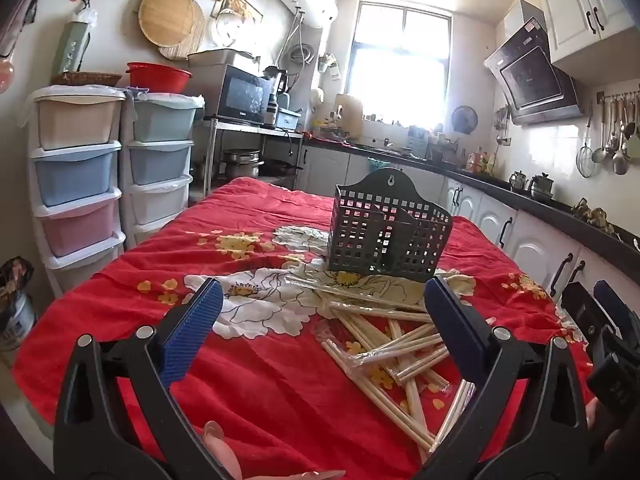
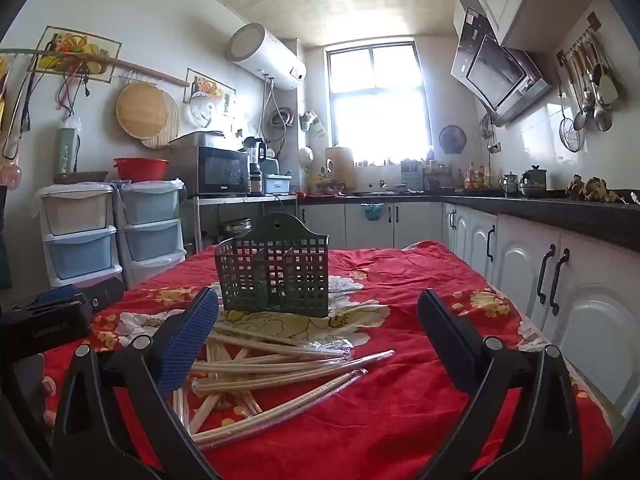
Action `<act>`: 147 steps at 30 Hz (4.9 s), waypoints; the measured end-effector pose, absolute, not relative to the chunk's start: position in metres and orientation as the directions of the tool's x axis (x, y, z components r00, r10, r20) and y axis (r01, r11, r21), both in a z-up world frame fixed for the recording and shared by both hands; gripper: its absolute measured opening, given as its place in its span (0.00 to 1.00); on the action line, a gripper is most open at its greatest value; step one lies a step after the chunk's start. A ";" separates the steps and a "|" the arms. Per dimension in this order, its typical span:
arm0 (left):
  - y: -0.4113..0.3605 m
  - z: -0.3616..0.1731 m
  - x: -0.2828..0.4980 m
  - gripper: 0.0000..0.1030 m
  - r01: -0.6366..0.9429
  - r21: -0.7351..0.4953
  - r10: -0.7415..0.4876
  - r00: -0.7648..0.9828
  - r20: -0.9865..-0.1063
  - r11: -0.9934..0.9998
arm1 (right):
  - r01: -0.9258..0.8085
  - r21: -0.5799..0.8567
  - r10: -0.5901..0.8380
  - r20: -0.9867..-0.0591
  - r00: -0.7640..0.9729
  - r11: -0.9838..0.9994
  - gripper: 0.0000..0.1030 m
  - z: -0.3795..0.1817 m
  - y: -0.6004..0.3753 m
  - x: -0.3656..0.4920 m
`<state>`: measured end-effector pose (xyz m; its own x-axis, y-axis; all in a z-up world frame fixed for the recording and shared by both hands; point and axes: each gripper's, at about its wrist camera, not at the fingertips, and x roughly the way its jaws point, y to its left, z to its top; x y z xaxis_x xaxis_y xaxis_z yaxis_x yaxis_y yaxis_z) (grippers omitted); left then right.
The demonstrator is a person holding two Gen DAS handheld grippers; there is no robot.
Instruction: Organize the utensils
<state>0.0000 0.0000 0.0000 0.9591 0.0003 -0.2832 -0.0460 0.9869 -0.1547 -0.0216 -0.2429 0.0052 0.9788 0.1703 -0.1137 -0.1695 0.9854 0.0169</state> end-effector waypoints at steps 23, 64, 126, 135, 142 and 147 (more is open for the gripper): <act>-0.006 -0.002 -0.001 0.91 -0.034 -0.157 -0.011 0.961 -0.278 0.987 | -0.159 0.036 0.162 -0.107 0.981 0.987 0.94 0.008 -0.246 -0.025; 0.016 -0.007 0.002 0.91 -0.076 -0.201 0.006 0.945 -0.327 0.977 | -0.221 0.005 0.218 -0.188 0.958 0.975 0.94 0.004 -0.231 -0.016; 0.058 -0.055 0.187 0.61 -0.079 -0.512 -0.356 0.628 -0.692 0.855 | 0.057 0.345 0.262 -0.798 0.543 0.937 0.38 -0.050 -0.307 0.166; 0.063 -0.070 0.204 0.44 -0.114 -0.568 -0.395 0.608 -0.689 0.815 | 0.120 0.447 0.330 -0.793 0.512 0.887 0.23 -0.061 -0.318 0.183; 0.069 -0.075 0.212 0.28 -0.138 -0.590 -0.404 0.606 -0.685 0.795 | 0.119 0.471 0.343 -0.773 0.534 0.874 0.11 -0.058 -0.323 0.195; 0.071 -0.078 0.214 0.19 -0.136 -0.602 -0.417 0.602 -0.681 0.787 | 0.090 0.473 0.339 -0.740 0.581 0.876 0.10 -0.043 -0.326 0.199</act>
